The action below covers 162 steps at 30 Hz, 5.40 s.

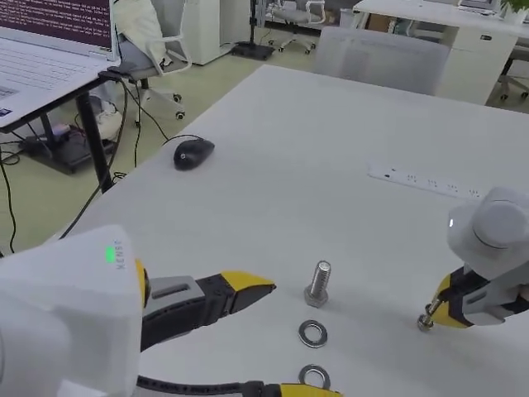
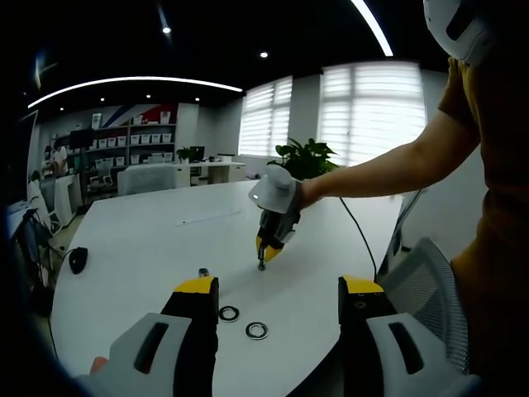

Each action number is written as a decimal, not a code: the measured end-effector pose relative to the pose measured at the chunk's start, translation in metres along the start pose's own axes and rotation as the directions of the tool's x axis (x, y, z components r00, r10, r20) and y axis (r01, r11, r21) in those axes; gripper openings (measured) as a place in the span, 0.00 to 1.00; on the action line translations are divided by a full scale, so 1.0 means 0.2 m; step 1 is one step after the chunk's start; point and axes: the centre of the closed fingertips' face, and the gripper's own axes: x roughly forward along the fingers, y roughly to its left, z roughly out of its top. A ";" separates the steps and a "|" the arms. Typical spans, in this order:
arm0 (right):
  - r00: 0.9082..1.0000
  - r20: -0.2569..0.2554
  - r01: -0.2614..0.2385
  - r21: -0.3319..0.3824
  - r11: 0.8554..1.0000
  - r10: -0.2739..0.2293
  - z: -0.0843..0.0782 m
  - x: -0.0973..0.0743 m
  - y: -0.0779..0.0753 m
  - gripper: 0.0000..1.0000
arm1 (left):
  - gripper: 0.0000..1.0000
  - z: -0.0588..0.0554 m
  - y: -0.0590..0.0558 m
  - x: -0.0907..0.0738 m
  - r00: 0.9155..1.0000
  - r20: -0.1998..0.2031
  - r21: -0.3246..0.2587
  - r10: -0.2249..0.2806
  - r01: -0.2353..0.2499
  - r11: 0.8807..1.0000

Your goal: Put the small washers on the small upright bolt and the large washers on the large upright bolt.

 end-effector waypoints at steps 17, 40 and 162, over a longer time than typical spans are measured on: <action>1.000 0.017 -0.010 0.025 1.000 0.009 -0.03 0.06 -0.01 0.16 | 0.58 -0.02 0.02 0.01 1.000 -0.010 -0.012 0.001 -0.001 1.000; 0.999 0.049 -0.023 0.036 0.999 0.022 0.00 -0.03 0.25 0.17 | 0.58 0.01 -0.03 -0.03 1.000 -0.004 0.028 -0.008 0.008 1.000; 0.988 0.131 -0.049 -0.256 0.965 0.085 0.61 -0.06 0.31 0.22 | 0.58 0.03 0.03 -0.09 0.998 0.039 0.008 0.041 -0.042 0.999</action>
